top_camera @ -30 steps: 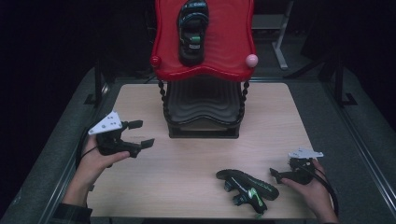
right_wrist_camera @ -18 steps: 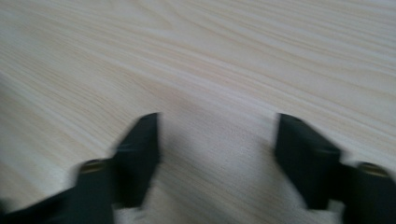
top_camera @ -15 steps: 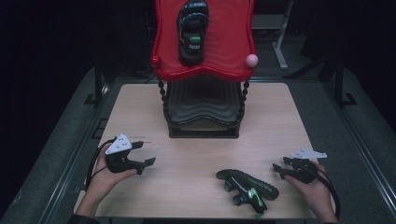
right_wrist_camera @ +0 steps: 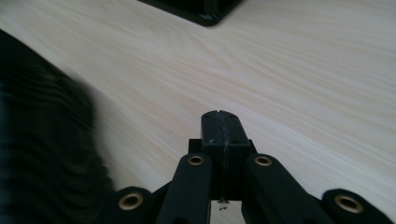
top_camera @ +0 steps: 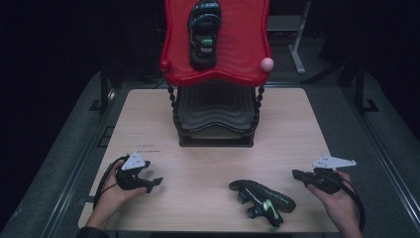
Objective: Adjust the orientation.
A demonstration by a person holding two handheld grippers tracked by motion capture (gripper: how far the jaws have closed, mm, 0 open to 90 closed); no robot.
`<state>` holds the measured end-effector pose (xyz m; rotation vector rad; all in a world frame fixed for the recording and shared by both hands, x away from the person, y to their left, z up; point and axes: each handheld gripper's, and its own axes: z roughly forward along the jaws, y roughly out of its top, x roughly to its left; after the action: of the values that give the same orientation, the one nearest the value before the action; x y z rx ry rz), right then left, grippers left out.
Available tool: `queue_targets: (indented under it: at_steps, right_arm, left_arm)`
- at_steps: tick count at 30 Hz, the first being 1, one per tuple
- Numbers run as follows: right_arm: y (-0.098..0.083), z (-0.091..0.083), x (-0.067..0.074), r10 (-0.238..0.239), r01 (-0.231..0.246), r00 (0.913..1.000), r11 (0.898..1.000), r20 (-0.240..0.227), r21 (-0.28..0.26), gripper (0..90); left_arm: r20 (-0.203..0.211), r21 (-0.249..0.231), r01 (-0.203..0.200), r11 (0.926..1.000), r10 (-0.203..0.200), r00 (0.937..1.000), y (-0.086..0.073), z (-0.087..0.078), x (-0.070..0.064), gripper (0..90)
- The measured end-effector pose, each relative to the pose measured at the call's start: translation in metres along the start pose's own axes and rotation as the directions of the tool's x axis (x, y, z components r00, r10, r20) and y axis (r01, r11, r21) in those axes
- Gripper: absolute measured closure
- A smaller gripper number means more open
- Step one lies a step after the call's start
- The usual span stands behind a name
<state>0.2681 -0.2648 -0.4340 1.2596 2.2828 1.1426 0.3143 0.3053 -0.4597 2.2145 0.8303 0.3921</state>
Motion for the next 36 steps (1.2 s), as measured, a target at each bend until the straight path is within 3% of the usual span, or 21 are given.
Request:
queue_targets:
  at_steps: [3,6,8,10,14,16,18,22,23,28,36]
  right_arm:
    - [0.006,-0.007,0.011,-0.019,0.015,0.997,0.999,-0.075,-0.046,90.0]
    - [0.008,-0.01,0.017,-0.027,0.021,0.9936,0.998,-0.109,-0.063,90.0]
    - [0.01,-0.013,0.027,-0.054,0.041,0.9858,0.996,-0.159,-0.079,90.0]
    - [0.01,-0.014,0.03,-0.065,0.052,0.9832,0.995,-0.17,-0.081,90.0]
    - [0.011,-0.017,0.042,-0.085,0.065,0.9667,0.994,-0.241,-0.092,90.0]
    - [0.011,-0.017,0.045,-0.088,0.066,0.9626,0.993,-0.256,-0.094,90.0]
    - [0.012,-0.017,0.053,-0.116,0.095,0.9531,0.991,-0.28,-0.089,90.0]
    - [0.012,-0.015,0.059,-0.132,0.112,0.9447,0.99,-0.3,-0.085,90.0]
    - [0.012,-0.015,0.063,-0.144,0.122,0.937,0.989,-0.318,-0.088,90.0]
    - [0.009,-0.012,0.071,-0.157,0.144,0.9251,0.987,-0.346,-0.064,90.0]
    - [0.006,-0.008,0.072,-0.174,0.17,0.9285,0.985,-0.328,-0.043,90.0]
  left_arm:
    - [-0.011,0.009,0.003,1.0,-0.003,0.9999,-0.002,0.002,0.002,18.0]
    - [-0.021,0.031,0.011,0.9995,-0.011,0.9997,-0.006,0.005,0.004,18.0]
    - [-0.015,0.025,0.038,0.999,-0.038,0.9992,-0.008,0.007,0.005,17.5]
    - [-0.013,0.023,0.045,0.9987,-0.044,0.9989,-0.008,0.007,0.006,16.7]
    - [-0.016,0.005,0.049,0.9988,-0.049,0.9987,-0.011,0.009,0.007,12.1]
    - [-0.018,0.007,0.051,0.9987,-0.051,0.9985,-0.011,0.009,0.007,10.6]
    - [-0.032,0.022,0.066,0.9976,-0.065,0.9974,-0.01,0.011,0.007,4.8]
    - [-0.037,0.027,0.07,0.9972,-0.069,0.9969,-0.01,0.011,0.007,1.6]
    - [-0.043,0.031,0.074,0.9967,-0.073,0.9964,-0.01,0.011,0.007,0.5]
    - [-0.043,0.031,0.076,0.9966,-0.074,0.9963,-0.01,0.011,0.007,0.2]
    - [-0.045,0.03,0.079,0.9964,-0.077,0.996,-0.01,0.011,0.007,0.3]
